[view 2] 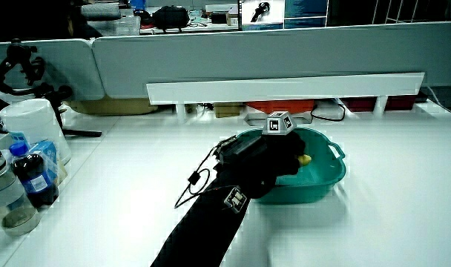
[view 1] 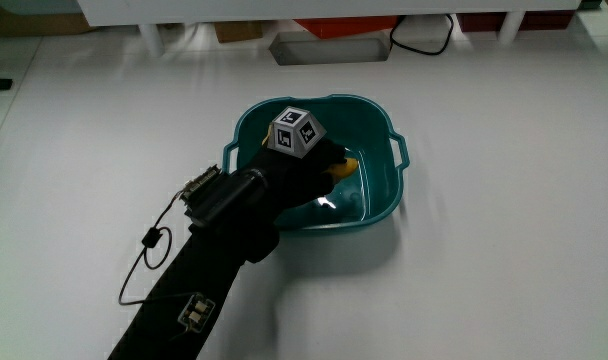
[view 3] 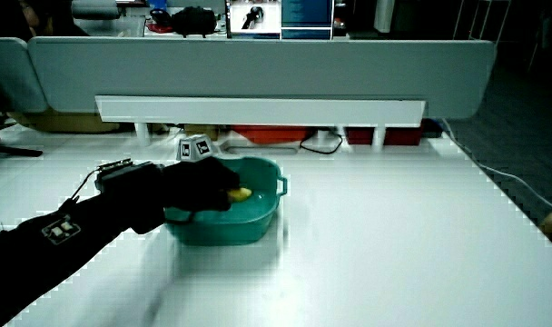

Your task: Place banana into plate

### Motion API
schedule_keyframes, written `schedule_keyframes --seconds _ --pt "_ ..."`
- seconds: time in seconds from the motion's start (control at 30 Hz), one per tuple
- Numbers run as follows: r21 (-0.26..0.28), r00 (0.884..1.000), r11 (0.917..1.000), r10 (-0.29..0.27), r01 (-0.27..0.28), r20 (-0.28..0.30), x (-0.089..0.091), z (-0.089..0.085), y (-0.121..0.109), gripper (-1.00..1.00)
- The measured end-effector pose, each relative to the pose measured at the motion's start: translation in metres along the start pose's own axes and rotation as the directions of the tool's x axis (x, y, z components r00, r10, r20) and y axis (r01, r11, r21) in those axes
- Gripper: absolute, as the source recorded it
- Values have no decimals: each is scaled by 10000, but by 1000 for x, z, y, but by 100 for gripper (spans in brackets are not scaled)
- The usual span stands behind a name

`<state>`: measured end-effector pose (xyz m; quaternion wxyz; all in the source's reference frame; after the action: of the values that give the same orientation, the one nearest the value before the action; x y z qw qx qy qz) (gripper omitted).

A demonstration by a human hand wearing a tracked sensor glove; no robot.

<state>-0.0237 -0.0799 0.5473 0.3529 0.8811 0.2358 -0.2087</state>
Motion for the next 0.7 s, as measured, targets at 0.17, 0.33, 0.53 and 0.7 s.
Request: schedule_keyframes --seconds 0.17,0.33,0.53,0.7 --pt "-362 9996 9990 259 -256 59 -5 -15 3 0" --pt "-579 9997 9980 249 -246 58 -9 -30 6 0" --pt "-596 9990 9974 412 -402 164 -14 -35 8 0" --pt "-663 9971 9954 705 -686 273 -18 -37 9 0"
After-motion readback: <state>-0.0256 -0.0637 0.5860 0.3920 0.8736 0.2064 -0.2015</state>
